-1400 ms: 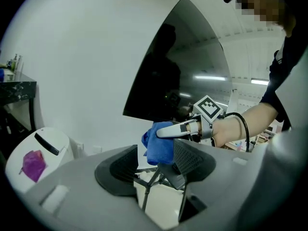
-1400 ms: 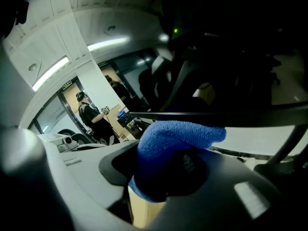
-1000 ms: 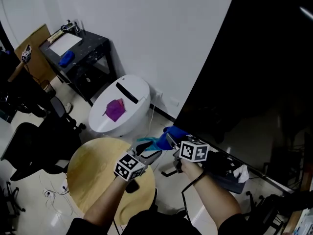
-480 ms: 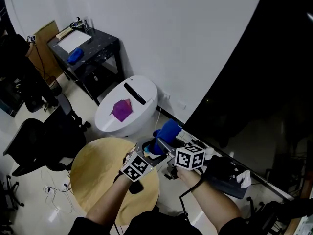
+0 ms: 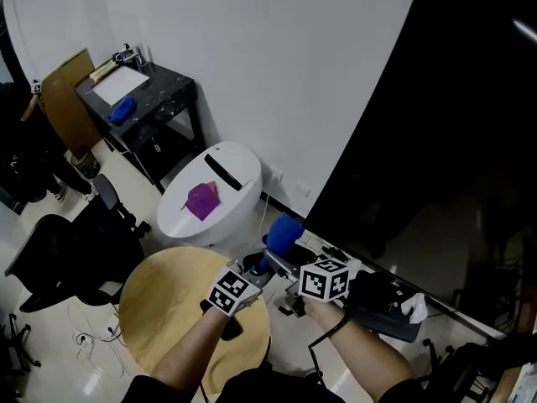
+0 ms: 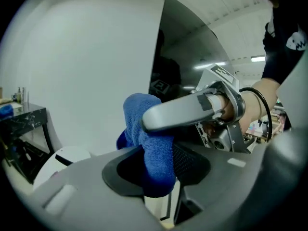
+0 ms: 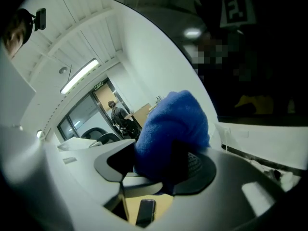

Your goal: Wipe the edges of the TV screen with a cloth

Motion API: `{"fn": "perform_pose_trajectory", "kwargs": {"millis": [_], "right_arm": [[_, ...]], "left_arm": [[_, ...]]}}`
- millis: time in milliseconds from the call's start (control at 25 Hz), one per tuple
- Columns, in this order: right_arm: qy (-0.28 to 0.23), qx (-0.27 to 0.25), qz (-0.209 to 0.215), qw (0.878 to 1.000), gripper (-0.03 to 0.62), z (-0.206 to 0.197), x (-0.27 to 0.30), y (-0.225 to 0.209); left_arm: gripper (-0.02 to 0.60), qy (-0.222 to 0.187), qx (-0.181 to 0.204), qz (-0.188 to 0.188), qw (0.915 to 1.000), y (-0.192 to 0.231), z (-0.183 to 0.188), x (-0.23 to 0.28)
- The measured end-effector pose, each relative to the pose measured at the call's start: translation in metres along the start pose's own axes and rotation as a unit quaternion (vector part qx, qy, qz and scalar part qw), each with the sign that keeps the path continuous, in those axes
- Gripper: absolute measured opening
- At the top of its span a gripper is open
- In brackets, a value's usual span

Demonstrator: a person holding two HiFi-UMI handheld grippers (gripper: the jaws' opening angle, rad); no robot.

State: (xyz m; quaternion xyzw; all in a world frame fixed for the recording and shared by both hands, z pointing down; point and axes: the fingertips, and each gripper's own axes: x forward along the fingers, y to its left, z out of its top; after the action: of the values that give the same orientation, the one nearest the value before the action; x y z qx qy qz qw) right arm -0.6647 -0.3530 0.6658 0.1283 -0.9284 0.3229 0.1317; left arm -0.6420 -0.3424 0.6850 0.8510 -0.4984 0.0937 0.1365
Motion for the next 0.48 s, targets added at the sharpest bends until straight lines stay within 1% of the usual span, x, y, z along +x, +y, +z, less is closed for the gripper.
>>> {"fn": "perform_pose_trajectory", "kwargs": {"millis": [80,160,320,400,480], "right_arm": [[-0.002,-0.002,-0.006,1.0,0.266,-0.001,-0.007,-0.004],[-0.007,-0.006,-0.017,1.0,0.27,-0.002,-0.018,-0.01],[-0.024,0.001,-0.042,0.999,0.27,-0.002,-0.051,-0.023],[-0.035,0.005,-0.057,0.998,0.27,0.0,-0.07,-0.028],[-0.045,0.005,-0.071,0.996,0.27,0.002,-0.089,-0.033]], "left_arm": [[0.13,0.002,-0.03,-0.004,0.9995,0.002,-0.003,0.002],[0.126,0.004,-0.046,0.0,0.999,0.007,-0.005,0.004],[0.124,0.013,-0.076,0.022,0.9968,0.029,-0.009,0.01],[0.124,0.025,-0.084,0.036,0.9955,0.041,-0.012,0.012],[0.124,0.044,-0.078,0.041,0.9952,0.049,-0.013,0.017]]}}
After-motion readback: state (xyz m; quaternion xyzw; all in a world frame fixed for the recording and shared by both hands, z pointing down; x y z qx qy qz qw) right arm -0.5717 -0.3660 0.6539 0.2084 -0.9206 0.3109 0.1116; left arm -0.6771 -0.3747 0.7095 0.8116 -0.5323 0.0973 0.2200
